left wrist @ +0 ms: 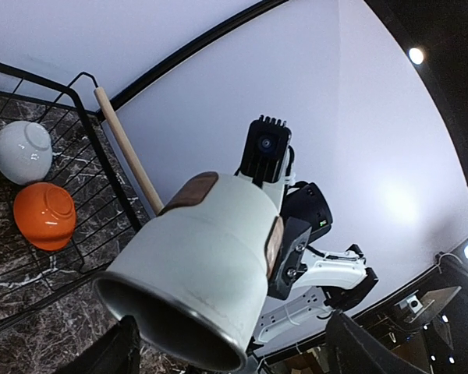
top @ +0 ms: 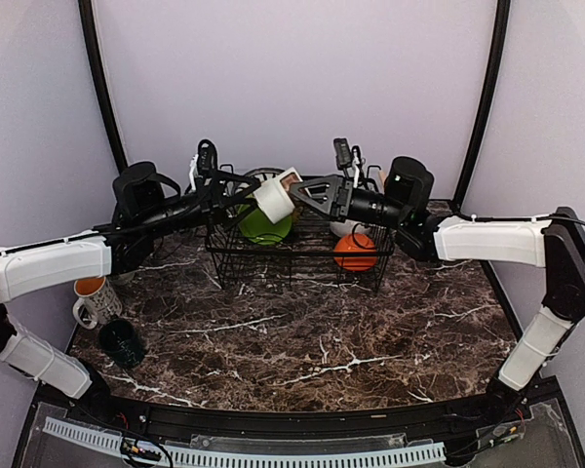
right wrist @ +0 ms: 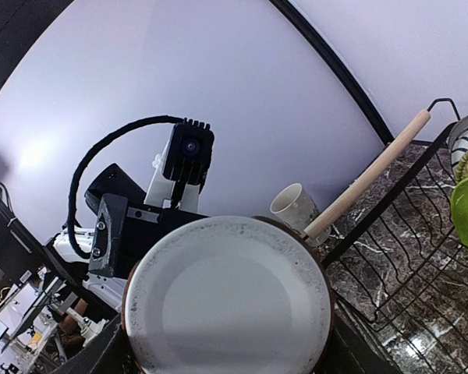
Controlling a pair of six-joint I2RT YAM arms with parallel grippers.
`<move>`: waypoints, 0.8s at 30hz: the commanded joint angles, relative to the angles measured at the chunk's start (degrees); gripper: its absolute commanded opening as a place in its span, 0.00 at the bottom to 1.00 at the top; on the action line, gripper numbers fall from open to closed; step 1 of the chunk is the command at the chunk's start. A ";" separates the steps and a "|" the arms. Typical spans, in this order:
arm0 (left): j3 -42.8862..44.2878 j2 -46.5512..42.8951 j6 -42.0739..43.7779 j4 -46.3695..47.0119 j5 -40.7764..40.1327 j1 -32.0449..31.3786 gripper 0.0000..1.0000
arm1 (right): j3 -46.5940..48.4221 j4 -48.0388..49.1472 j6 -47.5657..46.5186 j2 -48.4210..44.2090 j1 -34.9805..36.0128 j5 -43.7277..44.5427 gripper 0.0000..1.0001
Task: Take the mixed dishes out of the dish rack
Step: Pass from the right arm to the left
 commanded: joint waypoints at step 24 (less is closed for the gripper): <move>-2.23 1.94 -8.45 14.69 1.81 -2.17 0.12 | -0.13 11.40 5.52 4.92 3.14 -1.73 0.38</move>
